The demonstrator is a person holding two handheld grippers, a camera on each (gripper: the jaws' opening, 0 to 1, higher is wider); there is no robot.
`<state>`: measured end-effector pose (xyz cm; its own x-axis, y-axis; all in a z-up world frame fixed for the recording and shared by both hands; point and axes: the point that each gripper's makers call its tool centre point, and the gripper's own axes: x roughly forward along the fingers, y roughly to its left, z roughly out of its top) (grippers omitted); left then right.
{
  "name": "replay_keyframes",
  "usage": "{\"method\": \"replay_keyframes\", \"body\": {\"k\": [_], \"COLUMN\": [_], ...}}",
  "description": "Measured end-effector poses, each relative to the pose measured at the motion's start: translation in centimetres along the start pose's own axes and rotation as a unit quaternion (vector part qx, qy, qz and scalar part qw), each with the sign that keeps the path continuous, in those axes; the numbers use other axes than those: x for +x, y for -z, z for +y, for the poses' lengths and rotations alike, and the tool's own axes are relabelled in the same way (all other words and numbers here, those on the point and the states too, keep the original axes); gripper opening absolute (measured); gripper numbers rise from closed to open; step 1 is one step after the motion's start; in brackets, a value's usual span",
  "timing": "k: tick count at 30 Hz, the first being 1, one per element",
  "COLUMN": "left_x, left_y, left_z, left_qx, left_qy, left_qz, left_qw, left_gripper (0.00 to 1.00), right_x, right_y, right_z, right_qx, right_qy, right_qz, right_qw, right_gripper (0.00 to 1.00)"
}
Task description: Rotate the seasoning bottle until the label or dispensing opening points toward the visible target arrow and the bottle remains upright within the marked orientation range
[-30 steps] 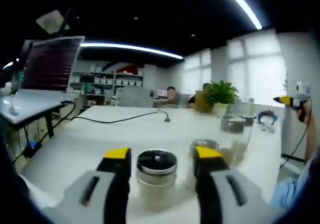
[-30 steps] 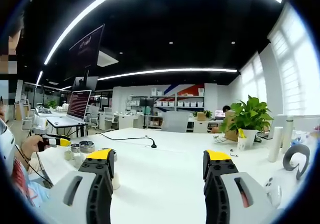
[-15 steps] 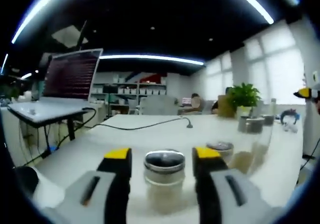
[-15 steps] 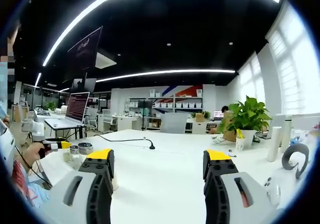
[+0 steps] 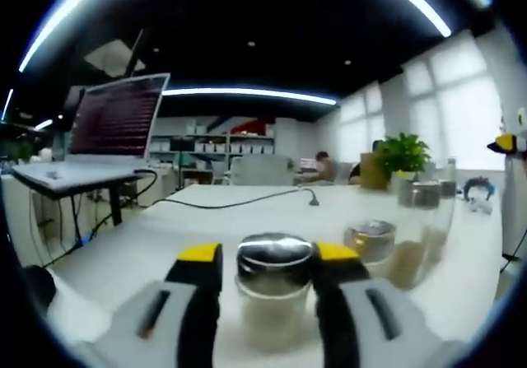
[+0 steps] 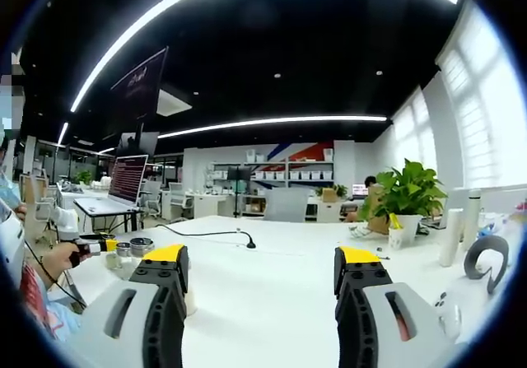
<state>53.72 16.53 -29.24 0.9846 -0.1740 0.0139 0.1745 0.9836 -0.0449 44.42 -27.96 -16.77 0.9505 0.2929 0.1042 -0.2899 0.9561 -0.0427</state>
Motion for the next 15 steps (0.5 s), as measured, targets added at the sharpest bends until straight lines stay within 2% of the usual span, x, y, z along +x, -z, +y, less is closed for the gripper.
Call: {"method": "replay_keyframes", "body": {"k": [2,15], "left_x": [0.06,0.29], "left_y": [0.11,0.16], "left_z": [-0.20,-0.12], "left_qx": [0.000,-0.003], "left_qy": [0.006,0.029], "left_qz": [0.001,-0.007], "left_qw": [1.0000,0.9996], "left_gripper": [0.38,0.38], "right_x": [-0.02,-0.06], "right_y": [-0.12,0.07], "right_z": [0.15,0.28], "right_qx": [-0.004,0.002], "right_qy": [-0.001,-0.007], "right_qz": [-0.001,0.001], "right_qw": [1.0000,1.0000], "right_gripper": [0.74,0.75]}}
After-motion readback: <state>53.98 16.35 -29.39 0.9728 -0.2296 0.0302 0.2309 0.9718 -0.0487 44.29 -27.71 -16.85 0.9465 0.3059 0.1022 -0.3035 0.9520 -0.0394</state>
